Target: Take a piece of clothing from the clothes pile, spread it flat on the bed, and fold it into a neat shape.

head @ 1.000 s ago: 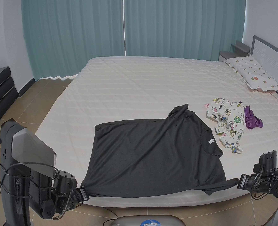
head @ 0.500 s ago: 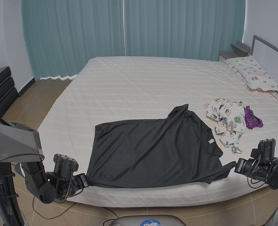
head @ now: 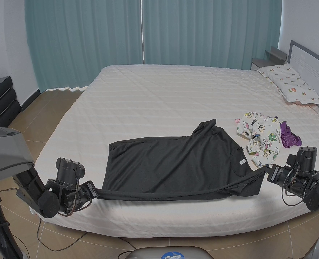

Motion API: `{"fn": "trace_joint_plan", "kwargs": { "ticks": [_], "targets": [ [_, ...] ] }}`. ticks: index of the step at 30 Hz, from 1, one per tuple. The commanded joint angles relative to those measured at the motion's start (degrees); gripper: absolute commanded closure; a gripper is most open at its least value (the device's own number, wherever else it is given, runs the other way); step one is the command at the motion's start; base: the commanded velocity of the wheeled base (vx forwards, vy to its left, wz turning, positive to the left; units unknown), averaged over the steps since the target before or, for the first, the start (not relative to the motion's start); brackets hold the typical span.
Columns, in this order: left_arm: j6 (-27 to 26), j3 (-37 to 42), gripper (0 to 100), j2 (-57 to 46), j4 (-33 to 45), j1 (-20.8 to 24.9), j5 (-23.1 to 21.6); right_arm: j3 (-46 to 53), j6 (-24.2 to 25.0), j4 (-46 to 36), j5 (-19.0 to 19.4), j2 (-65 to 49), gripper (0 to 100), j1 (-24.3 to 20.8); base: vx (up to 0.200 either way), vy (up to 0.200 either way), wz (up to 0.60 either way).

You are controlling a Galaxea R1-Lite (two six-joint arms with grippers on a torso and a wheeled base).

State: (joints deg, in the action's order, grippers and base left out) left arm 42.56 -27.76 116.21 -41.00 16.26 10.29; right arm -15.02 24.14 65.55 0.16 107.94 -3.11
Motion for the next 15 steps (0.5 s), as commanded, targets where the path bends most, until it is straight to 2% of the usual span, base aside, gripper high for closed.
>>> {"fn": "trace_joint_plan", "kwargs": {
  "ticks": [1, 6, 15],
  "targets": [
    [0.0, -0.2, 100, -1.5, 2.0, 2.5, -0.1, 0.1, 0.0, 0.3, -0.2, -0.7, 100, 0.1, 0.0, 0.0, 0.0],
    [0.4, -3.5, 100, 0.0, 2.5, 3.7, 0.1, 0.0, 0.1, 0.4, 0.0, -2.0, 100, 0.5, 0.0, 0.0, 0.0],
    [0.8, -7.9, 100, 1.6, 2.4, 0.5, 0.6, -3.6, 0.1, 0.5, -0.2, 1.0, 100, 0.6, 0.0, 0.0, 0.0]
  ]
}}
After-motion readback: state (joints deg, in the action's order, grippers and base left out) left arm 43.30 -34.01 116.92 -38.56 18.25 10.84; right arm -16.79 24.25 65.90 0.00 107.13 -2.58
